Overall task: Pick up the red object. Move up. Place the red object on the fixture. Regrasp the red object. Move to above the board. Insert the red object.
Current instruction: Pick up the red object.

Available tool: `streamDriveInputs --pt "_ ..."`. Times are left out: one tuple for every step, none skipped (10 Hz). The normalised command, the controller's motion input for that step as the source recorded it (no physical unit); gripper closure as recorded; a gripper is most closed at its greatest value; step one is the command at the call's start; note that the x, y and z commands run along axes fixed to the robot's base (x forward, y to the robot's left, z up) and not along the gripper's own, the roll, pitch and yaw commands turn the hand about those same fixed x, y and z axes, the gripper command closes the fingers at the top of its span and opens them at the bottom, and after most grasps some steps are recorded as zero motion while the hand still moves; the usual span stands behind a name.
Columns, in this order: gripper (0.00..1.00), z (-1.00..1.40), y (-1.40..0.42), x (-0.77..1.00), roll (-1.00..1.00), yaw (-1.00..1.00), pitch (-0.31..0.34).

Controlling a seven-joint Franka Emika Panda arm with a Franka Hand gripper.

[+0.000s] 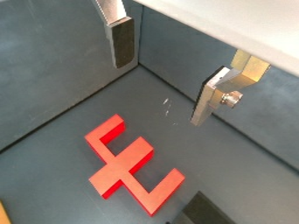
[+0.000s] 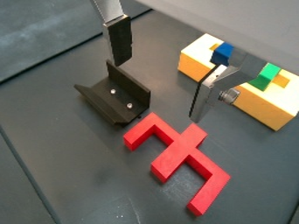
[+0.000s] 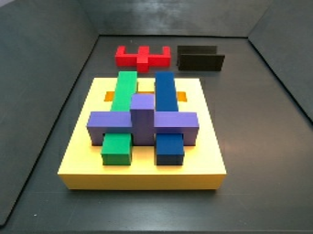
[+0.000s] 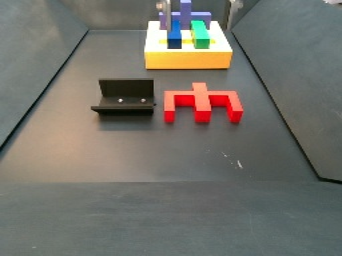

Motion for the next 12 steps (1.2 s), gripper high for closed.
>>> streamDriveInputs --pt "0.00 0.00 -0.02 0.00 0.00 0.00 0.000" --pt "0.00 -0.20 -0.66 -0.05 0.16 -0.10 -0.027" --pt "0.00 -0.57 -0.85 0.19 0.19 0.00 -0.017" --pt "0.00 -0.80 -1.00 0.10 0.11 -0.16 -0.140" --pt "0.00 -0.97 -0.86 0.00 0.11 0.00 -0.131" --pt "0.00 -1.00 -0.61 -0.11 0.12 0.01 0.000" --pt "0.00 -1.00 -0.39 -0.19 0.11 0.00 -0.003" --pt "0.00 -1.00 -0.10 -0.23 0.05 0.00 -0.004" --pt "0.00 -1.00 0.11 -0.25 0.08 0.04 -0.004" --pt "0.00 -0.96 0.27 -0.11 0.14 0.05 0.000" --pt "0.00 -0.84 0.32 -0.11 0.18 0.06 0.009" --pt "0.00 -0.81 0.14 0.00 0.20 0.13 0.006"
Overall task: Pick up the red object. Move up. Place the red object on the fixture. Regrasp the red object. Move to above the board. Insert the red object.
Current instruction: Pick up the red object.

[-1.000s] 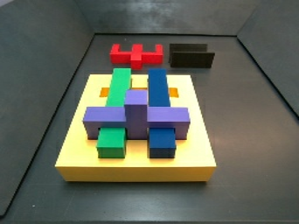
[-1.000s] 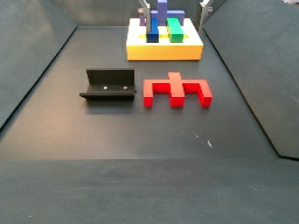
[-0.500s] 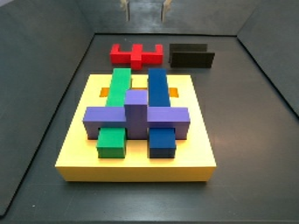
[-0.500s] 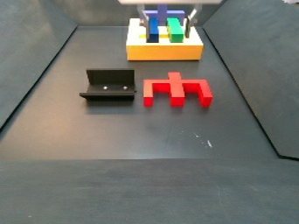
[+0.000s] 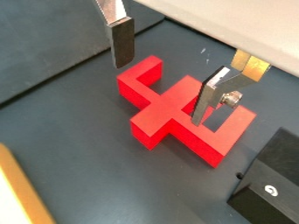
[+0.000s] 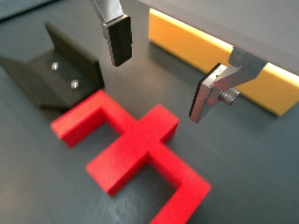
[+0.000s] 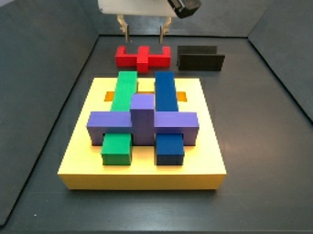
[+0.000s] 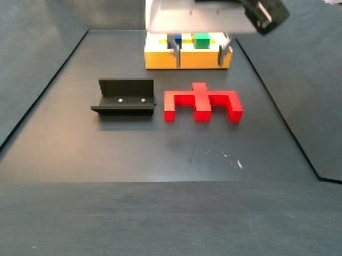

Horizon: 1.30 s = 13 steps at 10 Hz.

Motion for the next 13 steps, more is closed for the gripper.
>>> streamDriveInputs --pt "0.00 -0.71 0.00 0.36 0.23 0.15 0.057" --pt "0.00 -0.71 0.00 0.31 0.23 0.11 0.074" --pt "0.00 -0.65 0.00 0.31 0.28 0.08 0.074" --pt "0.00 -0.56 -0.07 0.18 0.33 0.05 0.090" --pt "0.00 -0.35 -0.23 -0.20 0.36 0.00 0.106" --pt "0.00 -0.11 -0.18 -0.53 0.20 0.00 0.067" --pt "0.00 -0.28 -0.16 -0.30 0.19 0.00 0.023" --pt "0.00 -0.43 0.00 -0.02 0.20 0.00 0.044" --pt "0.00 -0.27 0.09 0.00 0.10 0.00 0.066" --pt "0.00 0.00 0.21 0.00 0.00 0.00 0.037" --pt "0.00 0.11 0.15 -0.07 0.00 -0.10 0.000" --pt "0.00 0.13 0.00 -0.02 0.00 -0.15 0.000" --pt "0.00 0.00 0.00 -0.14 0.00 -0.06 0.000"
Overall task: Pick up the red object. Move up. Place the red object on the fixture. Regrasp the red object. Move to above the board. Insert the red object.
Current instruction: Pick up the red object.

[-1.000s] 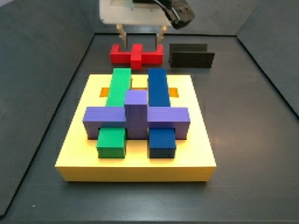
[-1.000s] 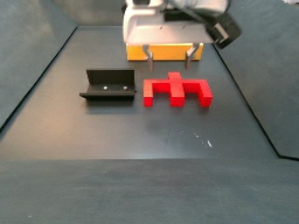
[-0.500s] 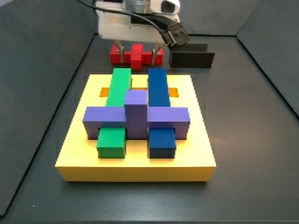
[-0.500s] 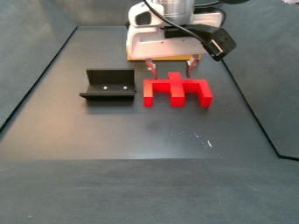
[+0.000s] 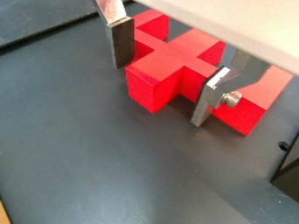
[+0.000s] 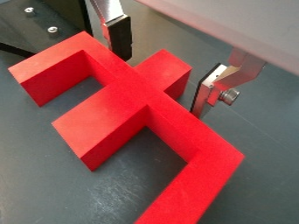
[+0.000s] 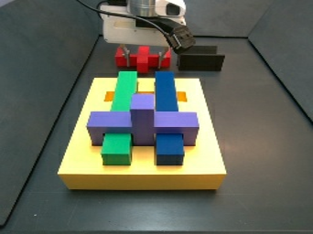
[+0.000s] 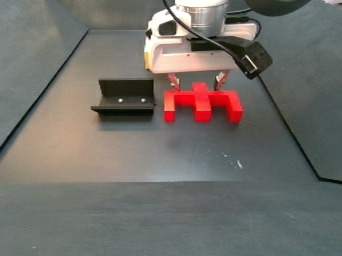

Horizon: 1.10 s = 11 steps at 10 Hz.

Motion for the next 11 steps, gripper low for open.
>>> streamDriveInputs --pt "0.00 0.00 0.00 -0.07 0.01 -0.03 0.000" --pt "0.00 -0.07 0.00 0.00 0.02 0.00 0.000" --pt "0.00 -0.09 0.00 -0.04 0.04 -0.04 0.000" --pt "0.00 -0.01 0.00 0.00 0.00 0.00 0.000" --pt "0.00 0.00 0.00 0.00 0.00 0.00 0.000" --pt "1.00 0.00 0.00 0.00 0.00 0.00 0.000" --pt "1.00 0.00 0.00 0.00 0.00 0.00 0.000" --pt "1.00 0.00 0.00 0.00 0.00 0.00 0.000" --pt "1.00 0.00 0.00 0.00 0.00 0.00 0.000" --pt "1.00 0.00 0.00 0.00 0.00 0.00 0.000" --pt "1.00 0.00 0.00 0.00 0.00 0.00 0.000"
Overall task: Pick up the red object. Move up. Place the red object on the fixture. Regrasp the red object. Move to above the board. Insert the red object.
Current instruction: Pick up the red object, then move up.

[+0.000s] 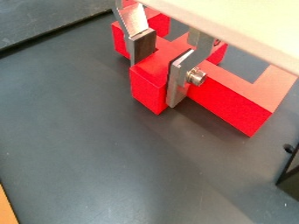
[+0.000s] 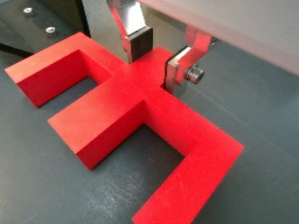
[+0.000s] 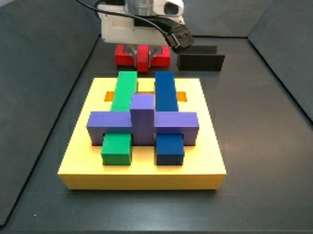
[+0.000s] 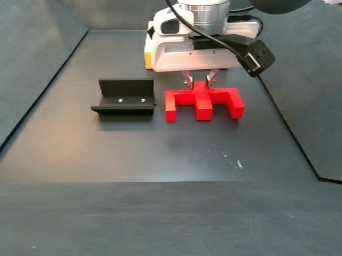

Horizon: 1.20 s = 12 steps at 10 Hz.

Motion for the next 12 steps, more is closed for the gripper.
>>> streamDriveInputs --pt "1.00 0.00 0.00 0.00 0.00 0.00 0.000" --pt "1.00 0.00 0.00 0.00 0.00 0.00 0.000" --pt "1.00 0.00 0.00 0.00 0.00 0.00 0.000" --pt "1.00 0.00 0.00 0.00 0.00 0.00 0.000" --pt "1.00 0.00 0.00 0.00 0.00 0.00 0.000" --pt "1.00 0.00 0.00 0.00 0.00 0.00 0.000" --pt "1.00 0.00 0.00 0.00 0.00 0.00 0.000" --pt "1.00 0.00 0.00 0.00 0.00 0.00 0.000" --pt "1.00 0.00 0.00 0.00 0.00 0.00 0.000" --pt "1.00 0.00 0.00 0.00 0.00 0.00 0.000" --pt "1.00 0.83 0.00 0.00 0.00 0.00 0.000" --pt "1.00 0.78 0.01 -0.06 0.00 0.00 0.037"
